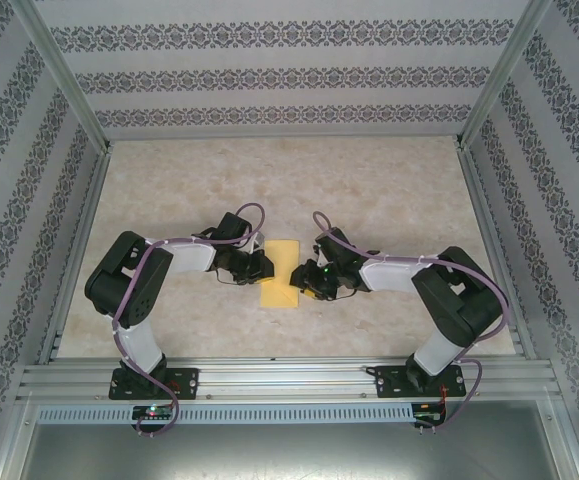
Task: Fold a paper plane with a square sheet of paper (pick it up from the middle)
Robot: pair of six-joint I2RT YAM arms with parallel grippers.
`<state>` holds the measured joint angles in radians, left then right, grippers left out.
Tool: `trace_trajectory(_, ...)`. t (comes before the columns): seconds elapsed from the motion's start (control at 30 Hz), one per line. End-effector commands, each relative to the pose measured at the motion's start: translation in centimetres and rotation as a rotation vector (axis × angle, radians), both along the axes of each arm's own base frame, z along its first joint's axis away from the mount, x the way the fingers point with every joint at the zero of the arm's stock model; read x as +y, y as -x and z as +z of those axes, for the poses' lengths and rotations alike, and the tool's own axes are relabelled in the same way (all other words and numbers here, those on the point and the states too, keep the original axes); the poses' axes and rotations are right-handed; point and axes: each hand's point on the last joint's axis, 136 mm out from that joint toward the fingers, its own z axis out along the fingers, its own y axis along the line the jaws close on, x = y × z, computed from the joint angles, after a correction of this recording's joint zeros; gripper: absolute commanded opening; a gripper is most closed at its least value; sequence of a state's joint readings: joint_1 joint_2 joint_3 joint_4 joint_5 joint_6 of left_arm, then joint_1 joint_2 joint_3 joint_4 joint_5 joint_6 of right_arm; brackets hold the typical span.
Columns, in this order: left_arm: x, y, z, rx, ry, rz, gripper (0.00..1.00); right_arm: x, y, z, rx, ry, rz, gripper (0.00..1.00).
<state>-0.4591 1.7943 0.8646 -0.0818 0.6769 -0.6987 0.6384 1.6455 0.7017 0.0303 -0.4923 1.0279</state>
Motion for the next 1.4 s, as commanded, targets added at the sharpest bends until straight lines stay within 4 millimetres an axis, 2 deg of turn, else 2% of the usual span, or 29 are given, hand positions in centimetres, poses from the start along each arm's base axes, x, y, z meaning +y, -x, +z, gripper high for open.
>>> trace_trajectory(0.0,0.3,0.6,0.0,0.013,-0.037,-0.011,0.16,1.5,0.3,0.2,0.013,-0.055,0.021,0.40)
trace_trajectory(0.17,0.3,0.6,0.0,0.012,-0.034,-0.011,0.16,2.0,-0.3,0.6,-0.007,-0.095,0.008,0.40)
trace_trajectory(0.43,0.4,0.5,0.5,-0.001,-0.036,-0.005,0.16,0.9,-0.8,0.5,-0.027,-0.092,-0.040,0.42)
trace_trajectory(0.57,0.2,0.2,0.8,-0.008,-0.031,-0.001,0.16,1.2,-0.8,0.6,-0.035,-0.115,-0.030,0.43)
trace_trajectory(0.7,-0.1,-0.2,1.3,-0.019,-0.011,0.003,0.21,1.9,-1.0,0.7,-0.035,-0.160,-0.023,0.37)
trace_trajectory(0.9,-0.5,-0.6,3.9,-0.074,0.030,0.001,0.30,2.0,-1.3,0.2,-0.035,-0.162,-0.032,0.33)
trace_trajectory(0.97,-0.3,-0.9,5.1,-0.108,0.027,0.010,0.34,1.9,-1.3,0.0,-0.033,-0.161,-0.033,0.33)
trace_trajectory(1.03,0.1,-0.9,5.5,-0.124,0.004,0.016,0.35,2.0,-1.4,0.0,-0.037,-0.167,-0.032,0.34)
trace_trajectory(1.17,1.4,-0.8,4.0,-0.096,-0.074,0.039,0.31,2.3,-1.6,0.2,-0.042,-0.179,-0.032,0.33)
trace_trajectory(1.37,1.4,-0.9,1.5,-0.034,-0.097,0.039,0.25,1.9,-1.4,-0.2,-0.029,-0.147,-0.035,0.27)
